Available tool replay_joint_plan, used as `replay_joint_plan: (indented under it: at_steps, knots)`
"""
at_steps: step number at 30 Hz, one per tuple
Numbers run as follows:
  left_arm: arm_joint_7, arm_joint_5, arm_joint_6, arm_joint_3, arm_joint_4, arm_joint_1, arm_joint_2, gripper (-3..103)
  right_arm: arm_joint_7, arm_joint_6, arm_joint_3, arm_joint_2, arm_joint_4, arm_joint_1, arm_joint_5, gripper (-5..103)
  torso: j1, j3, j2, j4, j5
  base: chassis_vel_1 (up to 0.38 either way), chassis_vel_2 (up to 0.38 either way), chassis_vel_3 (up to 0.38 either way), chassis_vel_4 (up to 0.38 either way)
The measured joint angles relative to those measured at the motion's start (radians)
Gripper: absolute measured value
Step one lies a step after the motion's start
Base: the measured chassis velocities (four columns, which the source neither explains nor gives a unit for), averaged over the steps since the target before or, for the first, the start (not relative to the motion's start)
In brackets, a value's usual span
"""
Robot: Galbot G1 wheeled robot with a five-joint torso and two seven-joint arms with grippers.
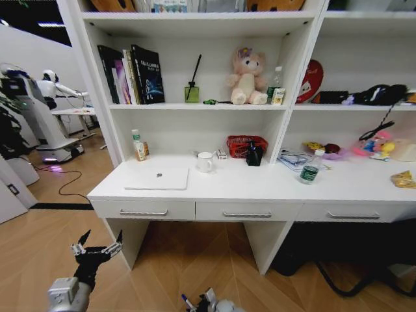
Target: Organize the objects on the table.
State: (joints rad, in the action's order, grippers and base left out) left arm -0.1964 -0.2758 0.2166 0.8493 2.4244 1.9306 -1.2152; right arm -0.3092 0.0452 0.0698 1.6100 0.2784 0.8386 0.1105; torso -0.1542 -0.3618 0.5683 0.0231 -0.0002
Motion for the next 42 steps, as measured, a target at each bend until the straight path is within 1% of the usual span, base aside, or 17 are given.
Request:
replay_joint_plan:
  at_steps: [17, 18, 20, 21, 23, 25, 26, 27, 28, 31, 32, 35, 36, 38, 39, 41, 42]
  knots:
    - [0.000, 0.000, 0.000, 0.000, 0.000, 0.000, 0.000, 100, 0.017, -0.017, 0.003, -0.001, -0.031, -0.008, -0.026, 100, 0.027, 0.042, -0.069, -0.0001, 0.0002, 0.000, 0.000, 0.000, 0.000]
    - [0.000, 0.000, 0.000, 0.000, 0.000, 0.000, 0.000, 100, 0.017, -0.022, 0.003, -0.002, -0.031, -0.010, -0.029, 102, 0.030, 0.045, -0.075, 0.0000, 0.0001, 0.000, 0.000, 0.000, 0.000]
    - [0.000, 0.000, 0.000, 0.000, 0.000, 0.000, 0.000, 100, 0.015, -0.027, 0.003, -0.002, -0.031, -0.010, -0.030, 94, 0.032, 0.047, -0.079, -0.0001, 0.0002, 0.000, 0.000, 0.000, 0.000]
    - [0.000, 0.000, 0.000, 0.000, 0.000, 0.000, 0.000, 100, 0.015, -0.027, 0.003, -0.002, -0.031, -0.010, -0.030, 94, 0.032, 0.047, -0.079, -0.0001, 0.0002, 0.000, 0.000, 0.000, 0.000]
    - [0.000, 0.000, 0.000, 0.000, 0.000, 0.000, 0.000, 100, 0.011, -0.034, 0.005, -0.002, -0.033, -0.010, -0.035, 83, 0.033, 0.048, -0.081, -0.0001, 0.0002, 0.000, 0.000, 0.000, 0.000]
    - [0.000, 0.000, 0.000, 0.000, 0.000, 0.000, 0.000, 100, 0.011, -0.037, 0.005, -0.002, -0.034, -0.010, -0.035, 83, 0.033, 0.048, -0.081, -0.0001, 0.0002, 0.000, 0.000, 0.000, 0.000]
    - [0.000, 0.000, 0.000, 0.000, 0.000, 0.000, 0.000, 100, 0.009, -0.042, 0.005, -0.002, -0.035, -0.010, -0.036, 72, 0.033, 0.048, -0.081, -0.0001, 0.0001, 0.000, 0.000, 0.000, 0.000]
    - [0.000, 0.000, 0.000, 0.000, 0.000, 0.000, 0.000, 100, 0.007, -0.045, 0.005, -0.002, -0.036, -0.010, -0.040, 66, 0.033, 0.048, -0.081, -0.0001, 0.0002, 0.000, 0.000, 0.000, 0.000]
    - [0.000, 0.000, 0.000, 0.000, 0.000, 0.000, 0.000, 100, 0.007, -0.045, 0.005, -0.002, -0.036, -0.010, -0.040, 66, 0.033, 0.048, -0.081, -0.0001, 0.0002, 0.000, 0.000, 0.000, 0.000]
    - [0.000, 0.000, 0.000, 0.000, 0.000, 0.000, 0.000, 100, 0.003, -0.053, 0.006, -0.002, -0.045, -0.016, -0.059, 56, 0.033, 0.047, -0.079, -0.0001, 0.0002, 0.000, 0.000, 0.000, 0.000]
    - [0.000, 0.000, 0.000, 0.000, 0.000, 0.000, 0.000, 100, 0.003, -0.053, 0.006, -0.002, -0.045, -0.016, -0.059, 56, 0.033, 0.047, -0.079, -0.0001, 0.0002, 0.000, 0.000, 0.000, 0.000]
    - [0.000, 0.000, 0.000, 0.000, 0.000, 0.000, 0.000, 100, 0.003, -0.065, 0.007, -0.002, -0.052, -0.020, -0.084, 40, 0.032, 0.046, -0.077, 0.0000, 0.0002, 0.000, 0.000, 0.000, 0.000]
    - [0.000, 0.000, 0.000, 0.000, 0.000, 0.000, 0.000, 100, 0.003, -0.065, 0.007, -0.002, -0.052, -0.020, -0.084, 40, 0.032, 0.046, -0.077, 0.0000, 0.0002, 0.000, 0.000, 0.000, 0.000]
    - [0.000, 0.000, 0.000, 0.000, 0.000, 0.000, 0.000, 100, 0.005, -0.068, 0.008, -0.002, -0.051, -0.017, -0.093, 28, 0.032, 0.045, -0.076, -0.0001, 0.0001, 0.000, 0.000, 0.000, 0.000]
    - [0.000, 0.000, 0.000, 0.000, 0.000, 0.000, 0.000, 100, 0.005, -0.068, 0.008, -0.002, -0.051, -0.017, -0.093, 28, 0.032, 0.045, -0.076, -0.0001, 0.0001, 0.000, 0.000, 0.000, 0.000]
    - [0.000, 0.000, 0.000, 0.000, 0.000, 0.000, 0.000, 100, 0.004, -0.069, 0.010, -0.002, -0.048, -0.013, -0.099, 17, 0.031, 0.044, -0.075, -0.0001, 0.0002, 0.000, 0.000, 0.000, 0.000]
    - [0.000, 0.000, 0.000, 0.000, 0.000, 0.000, 0.000, 100, 0.004, -0.069, 0.010, -0.002, -0.048, -0.013, -0.099, 17, 0.031, 0.044, -0.075, -0.0001, 0.0002, 0.000, 0.000, 0.000, 0.000]
